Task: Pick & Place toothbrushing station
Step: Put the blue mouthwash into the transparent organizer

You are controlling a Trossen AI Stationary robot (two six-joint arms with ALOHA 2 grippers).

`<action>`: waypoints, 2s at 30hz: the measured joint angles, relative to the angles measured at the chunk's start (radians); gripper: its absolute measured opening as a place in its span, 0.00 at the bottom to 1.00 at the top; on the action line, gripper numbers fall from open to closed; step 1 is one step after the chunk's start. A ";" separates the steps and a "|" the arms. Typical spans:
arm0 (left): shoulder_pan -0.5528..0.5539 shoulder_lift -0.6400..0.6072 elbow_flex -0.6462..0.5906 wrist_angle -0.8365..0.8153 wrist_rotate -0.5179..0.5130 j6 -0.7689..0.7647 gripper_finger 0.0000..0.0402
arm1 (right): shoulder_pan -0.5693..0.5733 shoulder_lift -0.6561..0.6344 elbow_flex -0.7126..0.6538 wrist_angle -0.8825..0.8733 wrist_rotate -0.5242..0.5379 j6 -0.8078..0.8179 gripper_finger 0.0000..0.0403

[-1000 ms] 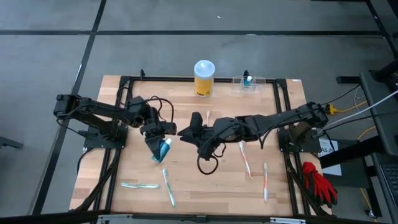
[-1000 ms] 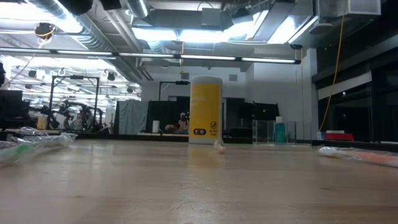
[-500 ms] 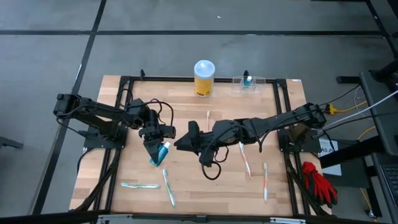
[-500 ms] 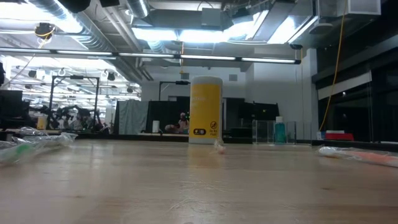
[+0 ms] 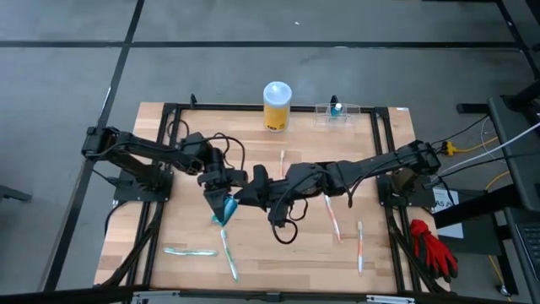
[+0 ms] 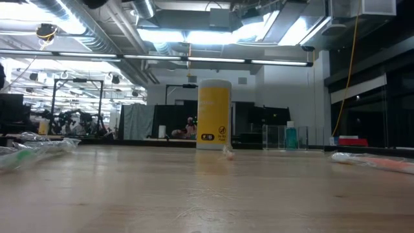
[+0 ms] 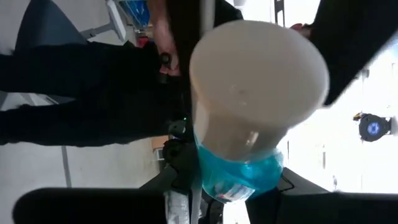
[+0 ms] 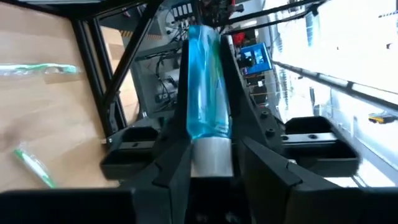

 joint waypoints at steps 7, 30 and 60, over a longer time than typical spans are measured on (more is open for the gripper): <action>-0.018 0.053 0.038 0.008 0.003 0.002 0.20 | 0.019 0.000 0.000 -0.045 0.099 0.000 0.33; -0.023 0.062 0.037 0.013 0.004 0.025 0.21 | 0.061 -0.002 0.000 -0.058 0.157 0.033 0.24; 0.272 0.062 0.031 -0.029 0.078 0.225 0.34 | 0.191 -0.245 -0.001 -0.694 0.450 0.513 0.24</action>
